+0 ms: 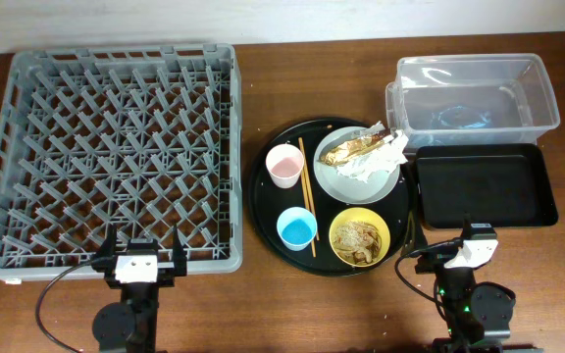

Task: Sort waste into correct bins and load items into the dishwasher rack
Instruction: 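Move the right gripper toward the gold wrapper and tissue on the plate, then grasp the gold wrapper and tissue with the right gripper, then carry the wrapper to the clear bin and release it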

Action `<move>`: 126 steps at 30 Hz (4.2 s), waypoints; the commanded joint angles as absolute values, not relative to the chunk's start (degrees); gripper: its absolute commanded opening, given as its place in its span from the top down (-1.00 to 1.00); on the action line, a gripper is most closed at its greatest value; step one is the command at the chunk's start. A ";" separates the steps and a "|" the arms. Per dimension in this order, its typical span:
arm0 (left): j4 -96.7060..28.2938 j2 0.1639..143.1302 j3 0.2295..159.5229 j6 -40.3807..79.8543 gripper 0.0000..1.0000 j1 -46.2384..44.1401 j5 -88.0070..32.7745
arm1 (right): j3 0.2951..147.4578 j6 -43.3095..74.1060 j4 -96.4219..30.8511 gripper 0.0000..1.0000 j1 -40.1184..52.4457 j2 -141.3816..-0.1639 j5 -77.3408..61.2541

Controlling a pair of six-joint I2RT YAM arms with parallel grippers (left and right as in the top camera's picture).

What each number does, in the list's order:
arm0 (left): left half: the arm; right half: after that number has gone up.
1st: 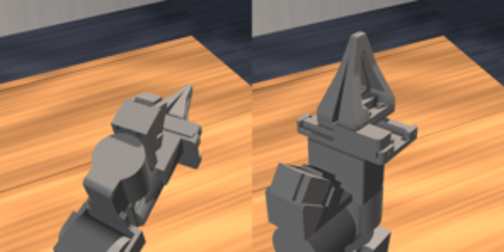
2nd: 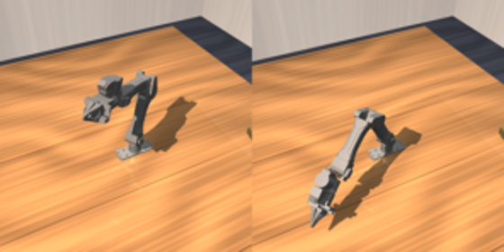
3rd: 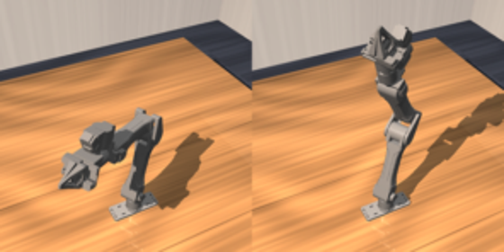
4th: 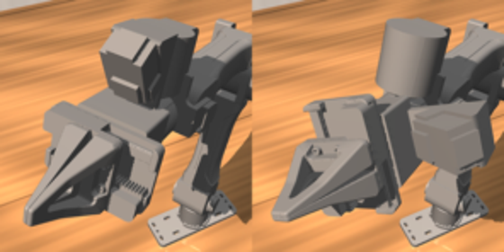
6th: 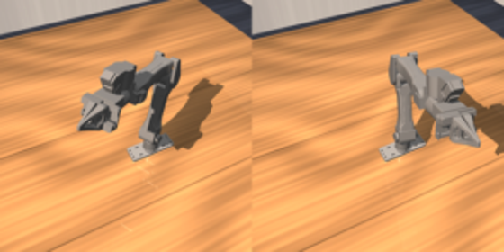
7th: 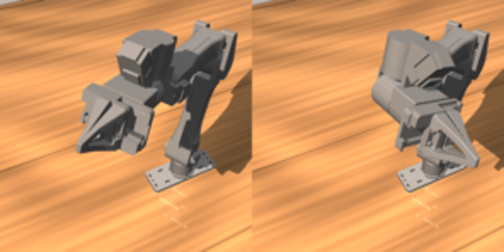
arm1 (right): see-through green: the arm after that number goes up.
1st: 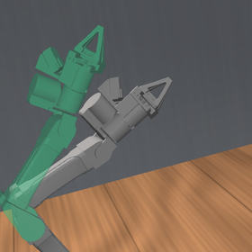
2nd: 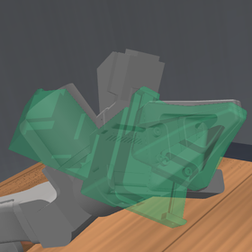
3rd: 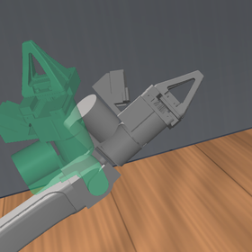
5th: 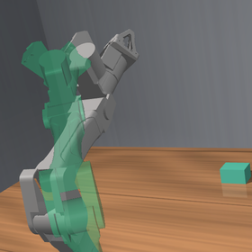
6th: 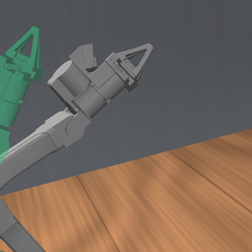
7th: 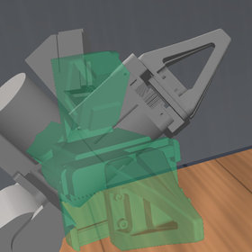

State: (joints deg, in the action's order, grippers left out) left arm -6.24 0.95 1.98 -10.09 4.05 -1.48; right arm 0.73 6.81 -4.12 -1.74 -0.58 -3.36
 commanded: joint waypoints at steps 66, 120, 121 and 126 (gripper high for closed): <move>-6.07 0.40 1.21 -10.83 -0.99 4.29 -1.08 | 34.30 5.74 -10.33 -0.97 -1.96 -20.75 -12.78; -6.07 0.40 1.21 -10.83 -0.99 4.29 -1.08 | 88.68 46.61 -43.66 0.92 13.47 -119.96 1.45; -6.07 0.40 1.21 -10.83 -0.99 4.29 -1.08 | 89.27 44.21 -43.77 0.92 13.47 -119.20 1.52; -6.07 0.40 1.21 -10.83 -0.99 4.29 -1.08 | 97.58 30.41 -45.84 0.92 13.32 -110.34 3.01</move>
